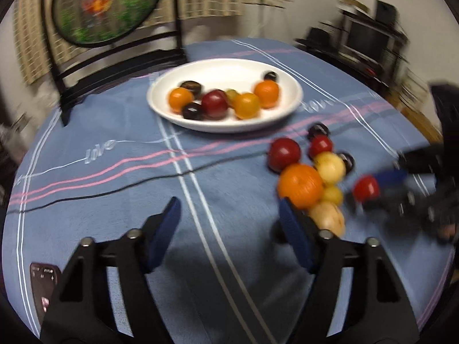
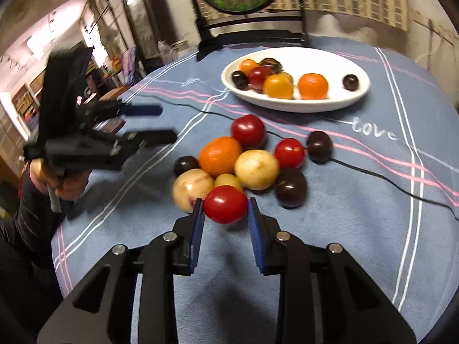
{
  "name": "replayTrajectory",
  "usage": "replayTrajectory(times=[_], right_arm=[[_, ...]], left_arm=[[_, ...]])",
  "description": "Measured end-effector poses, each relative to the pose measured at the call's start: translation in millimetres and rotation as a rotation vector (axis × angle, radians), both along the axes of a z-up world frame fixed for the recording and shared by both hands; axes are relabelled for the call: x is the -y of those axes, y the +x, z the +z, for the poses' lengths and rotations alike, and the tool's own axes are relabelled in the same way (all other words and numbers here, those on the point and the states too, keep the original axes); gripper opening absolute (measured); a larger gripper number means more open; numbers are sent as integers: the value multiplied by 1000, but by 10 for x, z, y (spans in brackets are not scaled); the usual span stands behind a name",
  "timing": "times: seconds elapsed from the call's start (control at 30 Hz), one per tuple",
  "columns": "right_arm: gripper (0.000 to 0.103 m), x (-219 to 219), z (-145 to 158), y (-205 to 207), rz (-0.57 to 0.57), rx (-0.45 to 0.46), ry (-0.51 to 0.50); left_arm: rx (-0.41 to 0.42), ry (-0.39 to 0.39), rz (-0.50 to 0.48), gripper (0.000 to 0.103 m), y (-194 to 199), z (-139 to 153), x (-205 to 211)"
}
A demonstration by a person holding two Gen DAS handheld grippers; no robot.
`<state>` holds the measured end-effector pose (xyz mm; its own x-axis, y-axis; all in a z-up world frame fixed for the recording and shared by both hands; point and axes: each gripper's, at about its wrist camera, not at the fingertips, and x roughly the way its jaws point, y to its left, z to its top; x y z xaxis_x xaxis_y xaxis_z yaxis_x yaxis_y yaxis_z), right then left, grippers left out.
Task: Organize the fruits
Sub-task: 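Grasp a dark plum with the left tool while the right tool grasps a red tomato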
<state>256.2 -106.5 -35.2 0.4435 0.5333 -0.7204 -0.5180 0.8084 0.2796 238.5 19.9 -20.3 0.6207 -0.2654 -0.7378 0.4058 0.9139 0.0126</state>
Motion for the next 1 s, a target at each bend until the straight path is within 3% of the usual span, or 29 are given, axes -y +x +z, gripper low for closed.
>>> replayTrajectory(times=[0.07, 0.27, 0.53, 0.77, 1.0], right_arm=[[31, 3, -5, -17, -1, -3, 1], [31, -32, -10, -62, 15, -4, -1], [31, -37, -10, -60, 15, -5, -1], [31, -37, 0, -68, 12, -4, -2], [31, -38, 3, -71, 10, -1, -3]], left_arm=[[-18, -2, -56, 55, -35, -42, 26], [-28, 38, -174, 52, -158, -124, 212], [-46, 45, -149, 51, -86, -229, 264], [-45, 46, -160, 36, -72, -271, 354], [-62, 35, -176, 29, -76, -281, 367]])
